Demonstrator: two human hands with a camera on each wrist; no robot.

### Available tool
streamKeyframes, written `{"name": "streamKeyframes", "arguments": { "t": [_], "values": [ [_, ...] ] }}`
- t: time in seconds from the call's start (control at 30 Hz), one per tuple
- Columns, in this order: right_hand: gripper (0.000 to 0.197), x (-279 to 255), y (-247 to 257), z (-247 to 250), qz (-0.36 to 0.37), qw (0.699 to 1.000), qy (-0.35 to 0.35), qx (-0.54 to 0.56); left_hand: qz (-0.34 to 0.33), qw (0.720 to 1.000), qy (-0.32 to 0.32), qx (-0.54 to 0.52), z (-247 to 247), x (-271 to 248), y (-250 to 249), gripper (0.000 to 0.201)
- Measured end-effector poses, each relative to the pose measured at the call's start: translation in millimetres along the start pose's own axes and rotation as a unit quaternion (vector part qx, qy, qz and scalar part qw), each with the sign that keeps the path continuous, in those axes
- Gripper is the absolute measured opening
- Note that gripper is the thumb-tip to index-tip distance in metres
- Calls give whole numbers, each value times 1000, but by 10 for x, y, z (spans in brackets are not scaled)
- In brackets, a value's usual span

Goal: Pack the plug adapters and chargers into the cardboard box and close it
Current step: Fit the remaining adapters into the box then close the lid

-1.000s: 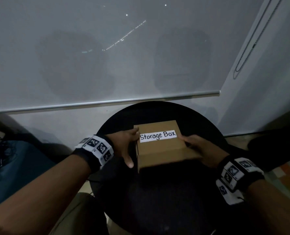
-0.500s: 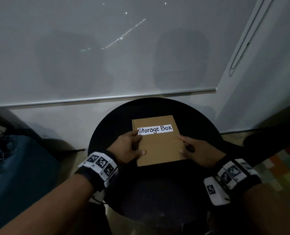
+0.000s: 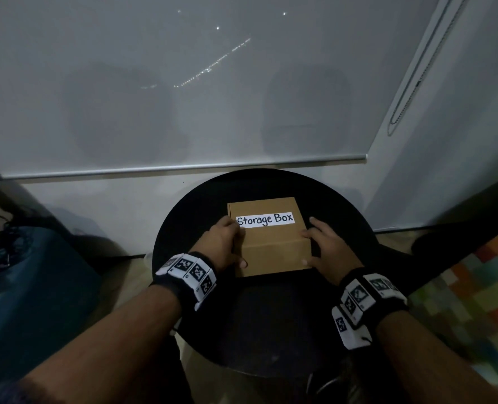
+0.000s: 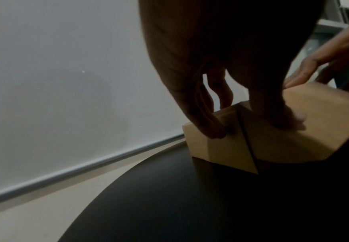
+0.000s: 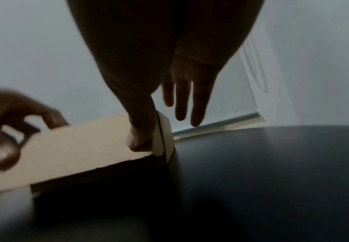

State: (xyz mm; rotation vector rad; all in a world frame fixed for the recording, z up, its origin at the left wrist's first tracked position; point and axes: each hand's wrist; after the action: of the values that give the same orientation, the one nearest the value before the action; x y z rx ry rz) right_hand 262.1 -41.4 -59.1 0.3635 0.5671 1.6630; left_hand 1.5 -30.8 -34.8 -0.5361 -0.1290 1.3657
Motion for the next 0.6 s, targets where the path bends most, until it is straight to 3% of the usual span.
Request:
{"name": "streamKeyframes", "arguments": {
  "t": [0.27, 0.43, 0.6],
  "values": [
    [79, 216, 58, 32, 3, 998, 33, -49, -31, 999, -8, 13, 73, 67, 18, 65],
    [72, 286, 45, 33, 18, 994, 41, -100, -50, 998, -37, 13, 19, 84, 57, 55],
    [69, 283, 25, 9, 29, 993, 35, -112, -66, 996, -58, 14, -27, 93, 113, 57]
  ]
}}
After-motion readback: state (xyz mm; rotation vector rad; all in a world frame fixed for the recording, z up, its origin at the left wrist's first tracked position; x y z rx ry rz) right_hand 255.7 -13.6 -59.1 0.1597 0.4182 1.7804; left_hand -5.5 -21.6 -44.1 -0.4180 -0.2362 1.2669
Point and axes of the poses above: each hand's wrist, its own x-axis towards the middle knuckle, its own z-axis out of the back of the hand, y = z × x, and after that the axes turned 2 degrees about x, right-handed
